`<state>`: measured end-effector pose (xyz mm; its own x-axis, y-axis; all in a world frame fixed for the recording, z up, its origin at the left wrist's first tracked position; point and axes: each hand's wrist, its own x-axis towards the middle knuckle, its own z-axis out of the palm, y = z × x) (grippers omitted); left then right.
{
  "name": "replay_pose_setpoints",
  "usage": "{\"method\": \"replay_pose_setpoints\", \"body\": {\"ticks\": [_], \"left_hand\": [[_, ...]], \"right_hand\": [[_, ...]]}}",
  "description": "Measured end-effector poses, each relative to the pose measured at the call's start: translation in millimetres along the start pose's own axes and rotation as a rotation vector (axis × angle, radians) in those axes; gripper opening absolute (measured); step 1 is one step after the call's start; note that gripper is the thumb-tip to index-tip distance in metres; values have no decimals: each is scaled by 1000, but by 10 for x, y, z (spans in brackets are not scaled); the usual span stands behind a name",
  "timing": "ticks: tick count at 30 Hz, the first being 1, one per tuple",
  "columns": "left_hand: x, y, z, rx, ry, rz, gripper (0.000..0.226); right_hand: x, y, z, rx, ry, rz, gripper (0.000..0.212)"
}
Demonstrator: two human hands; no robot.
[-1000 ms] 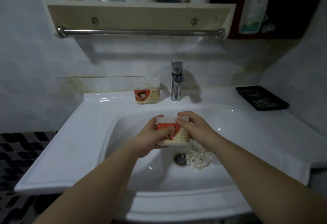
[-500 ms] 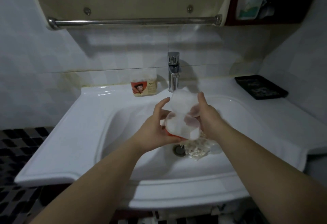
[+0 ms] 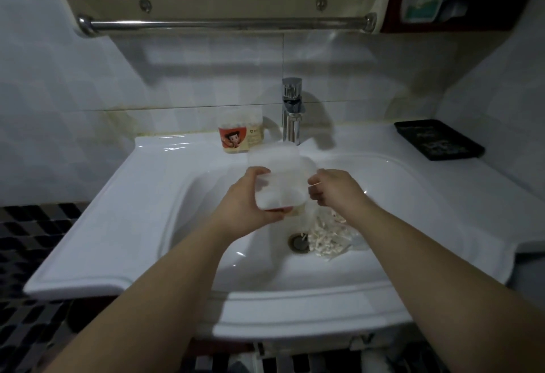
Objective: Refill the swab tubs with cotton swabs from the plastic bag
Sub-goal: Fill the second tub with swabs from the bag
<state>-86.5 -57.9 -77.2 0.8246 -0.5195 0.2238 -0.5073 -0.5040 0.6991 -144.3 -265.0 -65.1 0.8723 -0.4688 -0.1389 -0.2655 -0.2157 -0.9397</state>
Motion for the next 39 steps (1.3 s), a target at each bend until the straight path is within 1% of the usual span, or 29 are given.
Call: {"method": "replay_pose_setpoints", "body": {"ticks": [1,2,4,7,9,12,16,19,21,23,26,28,30,33,37,39], "left_hand": [[10,-31,-18,6,5,-41,91],[17,-62,-30,27,-8,-77,92],[29,-108,-39,84,-64,-136,95],[24,-144,-1,147,-161,-219,97],[24,-170,34,208,-212,-241,96],[26,-239,70,261,-272,-277,98],[66,-272,92,272,-302,-287,101],[107,-274,96,285,-313,-273,101],[134,-293,90,272,-317,-267,101],[165,-308,71,246,-317,-267,100],[207,-326,43,217,-303,-272,100],[223,-334,34,218,-292,-268,99],[227,-341,41,226,-290,-269,100],[224,-336,48,229,-290,-269,100],[217,-334,22,227,-274,-276,100],[210,-340,1,231,-265,-282,100]], "right_hand": [[5,30,-25,-131,4,-53,27],[-10,44,-42,-279,1,-117,23],[-36,61,-38,-546,-2,-245,25],[-66,67,11,-740,-55,-341,23],[-87,78,35,-886,-181,-350,22],[-89,130,69,-1100,-360,-290,27],[-25,173,131,-1278,-379,-262,26],[24,148,202,-1388,-424,-262,18],[70,132,250,-1490,-447,-272,13],[98,122,285,-1591,-452,-312,15],[146,184,307,-1655,-450,-375,10],[173,261,328,-1651,-466,-411,31],[172,301,349,-1646,-465,-473,38],[176,310,363,-1654,-463,-554,37],[172,336,380,-1674,-423,-579,33],[152,327,392,-1680,-432,-603,32]]}}
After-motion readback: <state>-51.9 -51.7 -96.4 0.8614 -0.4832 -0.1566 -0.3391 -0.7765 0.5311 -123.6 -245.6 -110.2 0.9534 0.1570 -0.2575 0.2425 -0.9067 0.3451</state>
